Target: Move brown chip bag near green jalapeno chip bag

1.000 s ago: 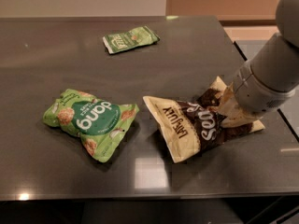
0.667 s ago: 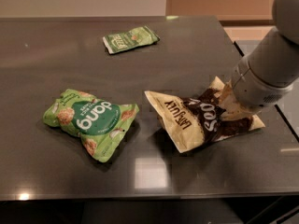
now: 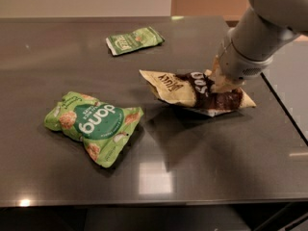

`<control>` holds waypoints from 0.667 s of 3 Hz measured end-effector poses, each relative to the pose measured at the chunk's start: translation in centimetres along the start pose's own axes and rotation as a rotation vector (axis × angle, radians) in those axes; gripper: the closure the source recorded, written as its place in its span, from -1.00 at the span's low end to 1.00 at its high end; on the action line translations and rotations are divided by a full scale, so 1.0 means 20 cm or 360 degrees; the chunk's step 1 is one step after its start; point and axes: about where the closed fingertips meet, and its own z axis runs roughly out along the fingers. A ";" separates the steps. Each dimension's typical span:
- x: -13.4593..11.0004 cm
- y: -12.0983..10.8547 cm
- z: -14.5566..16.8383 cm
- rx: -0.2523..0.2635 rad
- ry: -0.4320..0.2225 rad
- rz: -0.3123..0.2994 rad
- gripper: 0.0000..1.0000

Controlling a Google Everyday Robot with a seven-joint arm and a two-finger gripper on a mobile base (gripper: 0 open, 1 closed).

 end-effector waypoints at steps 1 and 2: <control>-0.04 -0.25 0.06 0.0142 0.0040 0.0008 1.00; -0.10 -0.50 0.14 0.0268 0.0068 -0.0002 1.00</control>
Offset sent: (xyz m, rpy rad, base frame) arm 0.1615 0.0546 0.0220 -0.0239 -0.2656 -0.0341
